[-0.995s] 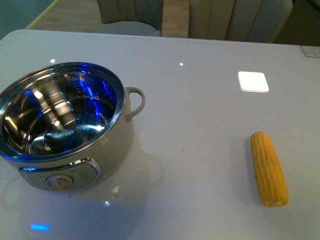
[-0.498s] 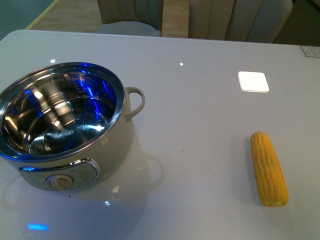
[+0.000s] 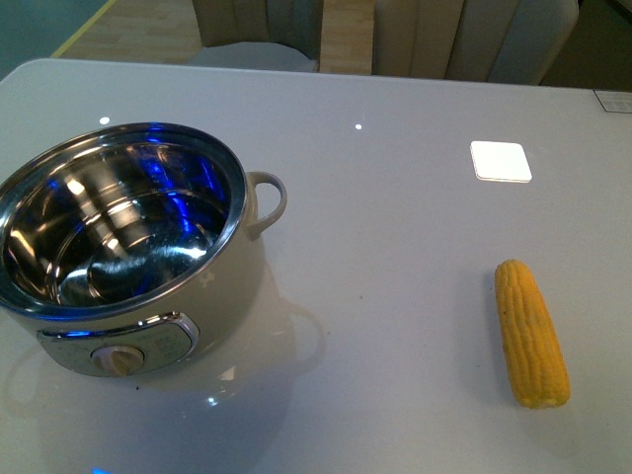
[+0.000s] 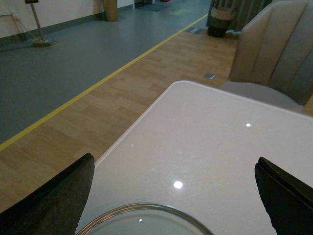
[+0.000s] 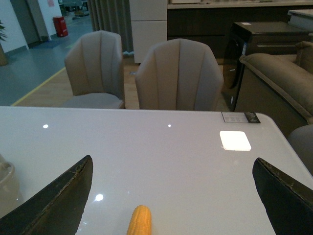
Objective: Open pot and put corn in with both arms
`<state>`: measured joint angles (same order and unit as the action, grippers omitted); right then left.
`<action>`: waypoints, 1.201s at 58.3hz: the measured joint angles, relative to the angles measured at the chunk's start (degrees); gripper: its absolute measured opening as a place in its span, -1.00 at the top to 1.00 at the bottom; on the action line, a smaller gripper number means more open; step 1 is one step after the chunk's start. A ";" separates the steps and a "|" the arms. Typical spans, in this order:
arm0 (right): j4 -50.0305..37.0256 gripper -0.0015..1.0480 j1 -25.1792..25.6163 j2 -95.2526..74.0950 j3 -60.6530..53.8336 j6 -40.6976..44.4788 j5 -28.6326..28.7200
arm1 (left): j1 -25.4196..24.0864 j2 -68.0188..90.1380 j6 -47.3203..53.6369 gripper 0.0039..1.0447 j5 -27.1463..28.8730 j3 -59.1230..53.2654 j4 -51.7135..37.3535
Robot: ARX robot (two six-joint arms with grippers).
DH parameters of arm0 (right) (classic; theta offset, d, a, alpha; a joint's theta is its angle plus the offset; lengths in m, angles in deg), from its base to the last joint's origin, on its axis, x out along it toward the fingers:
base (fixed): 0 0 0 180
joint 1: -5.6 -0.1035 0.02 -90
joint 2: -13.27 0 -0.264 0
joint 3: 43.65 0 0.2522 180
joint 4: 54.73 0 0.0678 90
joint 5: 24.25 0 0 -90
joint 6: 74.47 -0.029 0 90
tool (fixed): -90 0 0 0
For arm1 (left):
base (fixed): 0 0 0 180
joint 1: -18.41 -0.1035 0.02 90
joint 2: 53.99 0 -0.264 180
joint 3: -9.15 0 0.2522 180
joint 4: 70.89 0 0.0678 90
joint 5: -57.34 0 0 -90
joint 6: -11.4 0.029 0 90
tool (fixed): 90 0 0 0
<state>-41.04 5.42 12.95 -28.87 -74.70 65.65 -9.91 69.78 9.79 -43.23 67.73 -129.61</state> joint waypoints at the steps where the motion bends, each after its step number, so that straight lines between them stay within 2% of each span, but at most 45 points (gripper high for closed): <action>1: 0.00 -0.83 0.00 0.00 0.00 0.00 0.00 | 0.24 -1.70 -0.33 -0.87 -0.20 -0.85 0.46; 17: 0.00 -0.83 0.00 0.00 0.00 0.00 0.00 | 6.91 -24.65 -5.86 -0.87 -6.03 -11.54 8.24; 27: 0.00 -0.83 0.00 0.00 0.00 -0.02 0.00 | 8.61 -32.89 -7.28 -0.87 -6.19 -13.88 11.89; 30: 0.00 -0.83 0.00 0.02 0.00 0.00 -0.02 | 8.83 -33.99 -5.29 -0.73 -7.30 -14.69 11.93; 38: 0.00 -0.83 0.00 0.00 0.00 0.00 0.11 | 12.04 -39.28 -0.63 -0.25 -5.14 -22.05 11.78; 53: 0.00 -0.83 0.00 0.00 0.00 -0.02 0.04 | 17.49 -50.75 0.79 0.61 -0.17 -31.76 12.98; 58: 0.00 -0.83 0.00 0.00 0.00 0.00 0.09 | 18.78 -51.89 0.90 0.92 1.64 -35.15 10.49; 70: 0.00 -0.83 0.00 0.02 0.00 0.00 0.09 | 21.57 -60.59 0.98 0.94 4.07 -39.52 15.41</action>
<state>-41.04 5.42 12.97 -28.87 -74.70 65.73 11.67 9.19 10.77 -39.16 28.21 -114.21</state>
